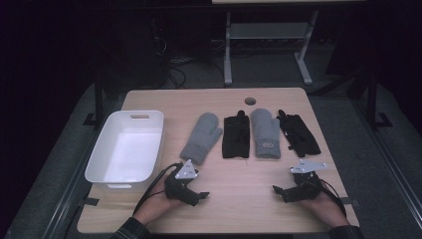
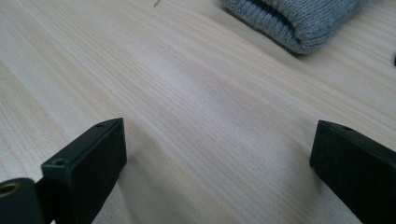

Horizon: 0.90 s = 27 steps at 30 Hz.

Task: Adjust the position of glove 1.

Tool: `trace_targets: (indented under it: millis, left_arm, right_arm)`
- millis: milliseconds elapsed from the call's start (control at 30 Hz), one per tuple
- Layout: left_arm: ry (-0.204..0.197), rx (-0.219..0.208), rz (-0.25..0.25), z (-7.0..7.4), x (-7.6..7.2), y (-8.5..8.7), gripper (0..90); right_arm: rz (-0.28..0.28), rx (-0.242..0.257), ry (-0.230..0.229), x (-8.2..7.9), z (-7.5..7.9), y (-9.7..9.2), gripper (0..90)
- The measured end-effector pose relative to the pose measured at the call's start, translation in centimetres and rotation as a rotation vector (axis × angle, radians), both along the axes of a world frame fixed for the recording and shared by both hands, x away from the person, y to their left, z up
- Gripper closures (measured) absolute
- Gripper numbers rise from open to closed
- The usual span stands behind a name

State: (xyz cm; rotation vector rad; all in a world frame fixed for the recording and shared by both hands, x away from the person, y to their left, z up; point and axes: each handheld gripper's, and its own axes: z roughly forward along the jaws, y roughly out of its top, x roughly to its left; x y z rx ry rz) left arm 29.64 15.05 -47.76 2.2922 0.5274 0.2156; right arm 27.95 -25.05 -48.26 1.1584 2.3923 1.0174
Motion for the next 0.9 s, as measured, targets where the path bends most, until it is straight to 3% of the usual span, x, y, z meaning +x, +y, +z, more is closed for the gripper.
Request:
trace_targets:
  millis: [200,233,300,333,400,433,500,533,633,667,733,767,900]
  left_arm:
    - [0.000,0.001,0.001,0.0,0.0,0.0,12.1]
    - [0.001,0.001,0.001,0.0,0.0,-0.1,12.0]
    - [0.002,-0.004,0.004,0.0,0.0,-0.1,11.9]
    - [0.002,-0.004,0.003,0.0,0.0,-0.1,11.9]
    - [0.002,-0.004,0.003,0.0,0.0,-0.1,11.9]
    - [0.002,-0.005,0.004,0.0,0.0,-0.1,11.9]
    - [0.004,-0.008,0.006,0.0,0.0,-0.2,11.9]
    - [0.003,-0.009,0.006,0.0,0.0,-0.2,11.9]
    - [-0.002,-0.013,0.004,0.0,0.0,-0.2,11.9]
    - [-0.002,-0.011,0.004,0.0,0.0,-0.2,12.0]
    - [-0.002,-0.012,0.004,0.0,0.0,-0.2,12.0]
    - [-0.002,-0.013,0.004,0.0,0.0,-0.2,12.0]
    - [-0.002,-0.011,0.004,0.0,0.0,-0.2,12.0]
  right_arm:
    - [0.012,-0.012,0.004,0.1,0.2,0.0,8.5]
    - [0.018,-0.021,0.015,0.0,0.7,0.0,22.1]
    - [0.020,-0.028,0.017,0.0,0.9,0.0,24.4]
    - [0.018,-0.021,0.010,0.0,1.4,0.0,36.1]
    - [0.014,-0.019,-0.002,0.0,1.7,-0.1,40.3]
    - [0.011,-0.011,-0.022,0.2,2.3,-0.1,49.8]
    - [0.007,-0.010,-0.032,0.3,2.5,-0.1,53.7]
    - [0.002,-0.018,-0.045,0.7,3.0,-0.1,64.5]
    - [-0.011,-0.017,-0.026,1.3,3.3,-0.1,72.3]
    - [-0.010,-0.014,-0.015,1.7,3.5,-0.1,80.5]
    - [-0.007,-0.013,-0.017,1.9,3.5,-0.1,83.5]
    - [-0.001,-0.003,-0.023,2.4,3.7,0.0,89.9]
    - [0.008,0.009,-0.040,3.1,4.0,0.1,90.0]
